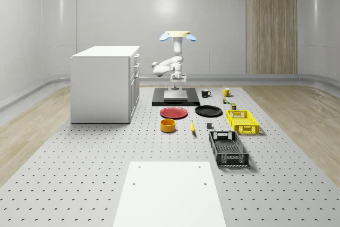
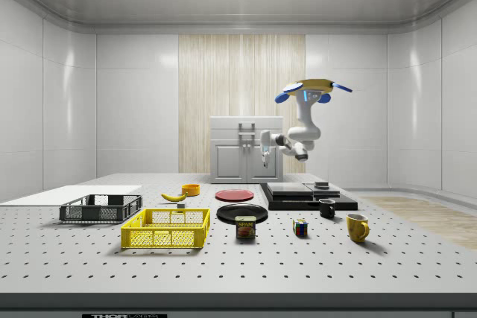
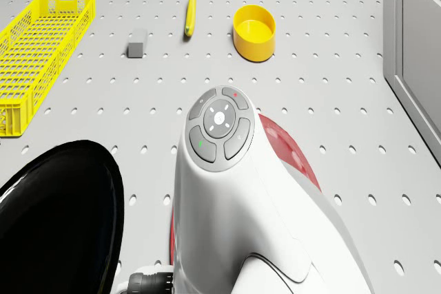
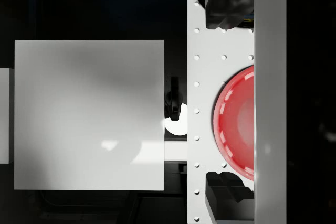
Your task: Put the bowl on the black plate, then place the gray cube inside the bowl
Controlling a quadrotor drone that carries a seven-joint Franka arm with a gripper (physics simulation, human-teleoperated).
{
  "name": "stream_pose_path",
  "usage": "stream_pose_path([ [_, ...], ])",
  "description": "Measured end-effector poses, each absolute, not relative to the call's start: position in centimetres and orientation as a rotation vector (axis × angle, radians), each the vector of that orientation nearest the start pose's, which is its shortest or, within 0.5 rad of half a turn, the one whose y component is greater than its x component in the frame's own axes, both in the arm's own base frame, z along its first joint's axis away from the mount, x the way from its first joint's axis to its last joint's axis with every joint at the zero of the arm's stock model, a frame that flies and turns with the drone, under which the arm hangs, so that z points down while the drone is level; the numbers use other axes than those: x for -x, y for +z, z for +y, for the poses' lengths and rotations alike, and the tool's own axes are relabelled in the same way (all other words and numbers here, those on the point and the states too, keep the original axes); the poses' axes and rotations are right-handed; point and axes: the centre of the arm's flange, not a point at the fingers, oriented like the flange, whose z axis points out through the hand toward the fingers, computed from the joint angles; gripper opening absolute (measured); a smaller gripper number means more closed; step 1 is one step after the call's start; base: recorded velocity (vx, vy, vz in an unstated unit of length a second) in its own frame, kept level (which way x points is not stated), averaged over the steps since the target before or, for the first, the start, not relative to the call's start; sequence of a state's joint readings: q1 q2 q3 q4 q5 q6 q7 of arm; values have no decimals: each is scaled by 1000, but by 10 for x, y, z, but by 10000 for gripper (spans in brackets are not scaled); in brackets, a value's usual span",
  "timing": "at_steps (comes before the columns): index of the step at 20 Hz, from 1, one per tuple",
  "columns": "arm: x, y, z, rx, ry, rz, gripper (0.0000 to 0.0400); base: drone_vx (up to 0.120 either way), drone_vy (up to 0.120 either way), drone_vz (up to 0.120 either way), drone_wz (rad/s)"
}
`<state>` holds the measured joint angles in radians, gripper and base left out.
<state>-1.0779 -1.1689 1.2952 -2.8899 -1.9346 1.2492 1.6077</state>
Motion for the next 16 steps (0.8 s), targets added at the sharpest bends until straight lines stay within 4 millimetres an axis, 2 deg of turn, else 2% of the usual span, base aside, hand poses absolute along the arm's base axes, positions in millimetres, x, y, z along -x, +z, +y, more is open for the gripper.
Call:
stream_pose_path([
  [7,-307,491,0,-1,784,-2,400,120,0,0,0],
  [12,-307,491,0,-1,785,-2,400,120,-96,0,0],
  [13,-307,491,0,-1,785,-2,400,120,0,0,0],
  [16,-307,491,0,-1,785,-2,400,120,0,-93,0],
])
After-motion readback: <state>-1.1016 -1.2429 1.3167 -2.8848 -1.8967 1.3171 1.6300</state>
